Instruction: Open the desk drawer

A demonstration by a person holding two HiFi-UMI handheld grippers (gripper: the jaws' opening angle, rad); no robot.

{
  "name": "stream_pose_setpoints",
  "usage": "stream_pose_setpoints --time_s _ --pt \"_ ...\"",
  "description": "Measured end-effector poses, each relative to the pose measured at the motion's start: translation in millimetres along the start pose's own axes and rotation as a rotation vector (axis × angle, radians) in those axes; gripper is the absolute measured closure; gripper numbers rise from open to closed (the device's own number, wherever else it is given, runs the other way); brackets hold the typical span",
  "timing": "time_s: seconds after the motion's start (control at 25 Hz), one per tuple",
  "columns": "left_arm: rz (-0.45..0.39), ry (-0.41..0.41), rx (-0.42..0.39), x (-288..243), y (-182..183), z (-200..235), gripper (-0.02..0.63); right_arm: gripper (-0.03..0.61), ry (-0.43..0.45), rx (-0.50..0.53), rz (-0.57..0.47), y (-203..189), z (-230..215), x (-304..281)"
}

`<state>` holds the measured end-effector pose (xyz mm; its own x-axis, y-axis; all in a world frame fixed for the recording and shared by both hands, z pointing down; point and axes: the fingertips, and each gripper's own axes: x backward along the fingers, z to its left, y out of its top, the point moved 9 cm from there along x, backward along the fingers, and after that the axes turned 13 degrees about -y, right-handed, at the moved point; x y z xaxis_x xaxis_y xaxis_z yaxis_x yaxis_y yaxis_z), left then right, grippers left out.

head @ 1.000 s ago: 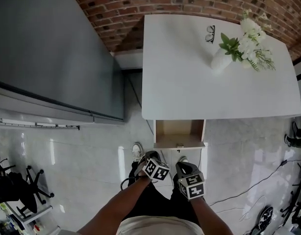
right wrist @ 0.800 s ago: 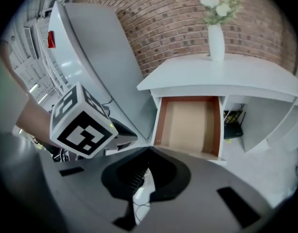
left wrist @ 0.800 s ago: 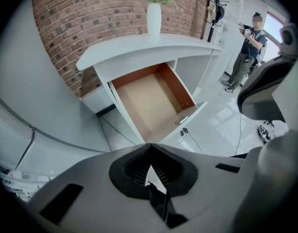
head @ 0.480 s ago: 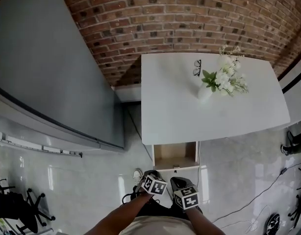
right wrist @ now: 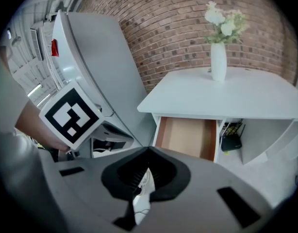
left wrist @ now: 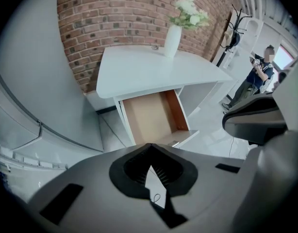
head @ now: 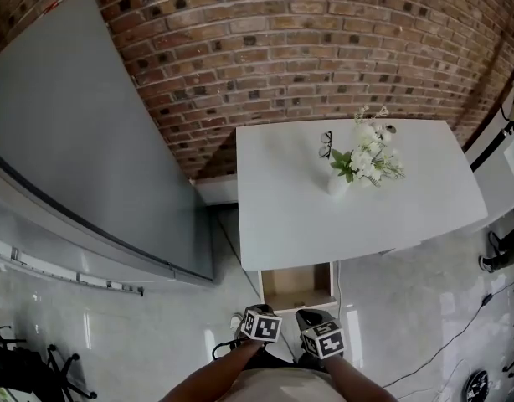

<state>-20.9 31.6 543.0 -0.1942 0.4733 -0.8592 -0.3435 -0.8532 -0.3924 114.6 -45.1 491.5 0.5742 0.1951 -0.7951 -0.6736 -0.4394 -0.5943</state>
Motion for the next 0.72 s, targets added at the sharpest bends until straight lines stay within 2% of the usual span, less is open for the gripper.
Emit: stream_pose_setpoints --time_s 0.16,0.48,0.72 --pt "-0.016 -0.003 0.004 4.3 4.7 -0.2 0.607 0.563 -0.002 0.005 0.019 3.7 -5.8 -7.1" --pt "-0.04 0.033 0.033 10.2 14.1 8.6 0.607 0.563 -0.014 -0.001 -0.032 30.2 -25.4 -8.2" --pt "-0.048 0.043 0.072 15.9 15.2 11.5 0.607 0.563 0.011 0.025 -0.022 30.4 -21.7 -9.5"
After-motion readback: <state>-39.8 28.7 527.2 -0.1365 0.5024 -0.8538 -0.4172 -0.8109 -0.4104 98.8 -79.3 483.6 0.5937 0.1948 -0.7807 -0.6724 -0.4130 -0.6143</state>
